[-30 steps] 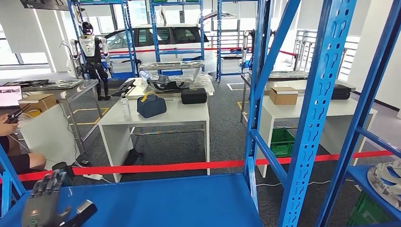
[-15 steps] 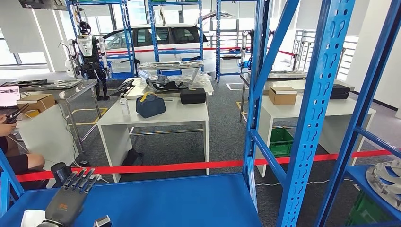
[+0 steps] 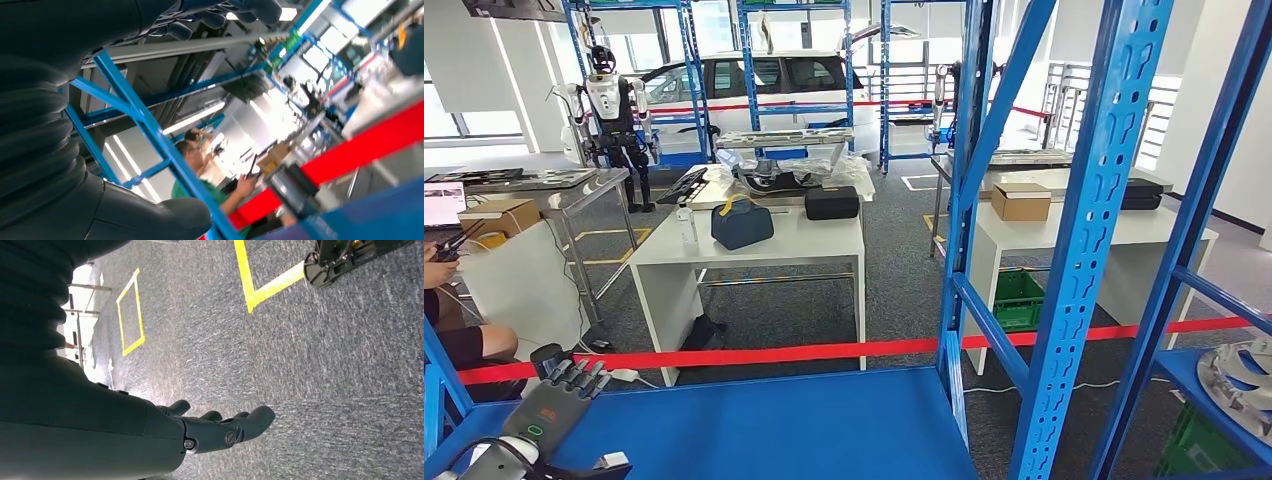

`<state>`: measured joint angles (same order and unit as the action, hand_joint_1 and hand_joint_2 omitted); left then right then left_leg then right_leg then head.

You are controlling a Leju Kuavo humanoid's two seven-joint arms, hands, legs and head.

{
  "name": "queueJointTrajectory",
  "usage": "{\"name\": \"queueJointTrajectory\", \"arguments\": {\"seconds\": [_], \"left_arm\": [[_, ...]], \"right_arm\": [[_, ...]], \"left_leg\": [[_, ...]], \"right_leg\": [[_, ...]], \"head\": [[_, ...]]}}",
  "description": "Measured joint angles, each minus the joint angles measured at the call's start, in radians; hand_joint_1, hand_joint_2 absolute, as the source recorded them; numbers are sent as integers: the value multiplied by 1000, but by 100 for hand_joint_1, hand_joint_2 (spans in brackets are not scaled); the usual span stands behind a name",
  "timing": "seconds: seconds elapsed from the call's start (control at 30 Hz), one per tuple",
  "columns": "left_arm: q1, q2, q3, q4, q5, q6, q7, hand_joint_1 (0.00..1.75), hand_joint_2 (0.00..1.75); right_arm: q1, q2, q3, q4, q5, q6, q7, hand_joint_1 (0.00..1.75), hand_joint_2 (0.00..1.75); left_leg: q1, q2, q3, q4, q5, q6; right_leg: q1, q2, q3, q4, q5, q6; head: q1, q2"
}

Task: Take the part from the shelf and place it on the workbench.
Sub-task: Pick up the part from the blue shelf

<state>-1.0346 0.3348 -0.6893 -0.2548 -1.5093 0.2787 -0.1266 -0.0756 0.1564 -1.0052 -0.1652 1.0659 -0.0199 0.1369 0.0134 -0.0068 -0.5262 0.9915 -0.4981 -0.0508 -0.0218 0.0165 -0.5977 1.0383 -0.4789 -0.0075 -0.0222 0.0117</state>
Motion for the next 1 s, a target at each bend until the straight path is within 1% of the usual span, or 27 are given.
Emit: {"name": "queueJointTrajectory", "arguments": {"seconds": [0.1,0.3,0.4,0.5,0.6,0.73,0.9,1.0], "left_arm": [[-1,13,-12,4,2,-60,-5,0,175],[-4,30,-22,10,3,-91,-8,0,175],[-8,37,-24,13,7,-148,-14,0,175],[-9,51,-25,15,13,-196,-40,0,175],[-9,62,-25,15,21,-206,-67,0,175],[-8,65,-26,17,17,-211,-99,0,175],[4,64,-41,18,3,-214,-165,0,175],[19,62,-56,18,2,-197,-207,0,175]], "right_arm": [[0,0,0,0,4,0,1,0,175],[0,0,0,0,6,0,2,0,175],[0,0,0,0,10,0,3,0,175],[0,0,0,0,12,0,5,0,175],[0,0,0,0,12,0,5,0,175],[-1,0,0,0,14,2,4,0,175],[-1,0,0,0,19,3,3,0,175],[-2,0,0,0,22,3,4,0,175]], "left_leg": [[0,0,0,0,0,0],[0,0,0,0,0,0],[0,0,0,0,0,0],[0,0,0,0,0,0],[0,-1,0,0,0,0],[0,-1,-1,0,0,0],[0,-1,0,0,0,0],[0,-1,0,0,0,0]], "right_leg": [[0,0,0,0,0,0],[0,0,0,0,0,0],[0,0,0,0,0,0],[0,0,0,0,0,0],[0,-1,0,0,0,0],[0,-1,0,0,0,0],[0,-1,0,0,0,0],[0,-1,0,0,0,0]], "head": [[0,0],[0,0],[0,0],[0,0],[0,0],[0,0],[0,0],[0,0]]}}
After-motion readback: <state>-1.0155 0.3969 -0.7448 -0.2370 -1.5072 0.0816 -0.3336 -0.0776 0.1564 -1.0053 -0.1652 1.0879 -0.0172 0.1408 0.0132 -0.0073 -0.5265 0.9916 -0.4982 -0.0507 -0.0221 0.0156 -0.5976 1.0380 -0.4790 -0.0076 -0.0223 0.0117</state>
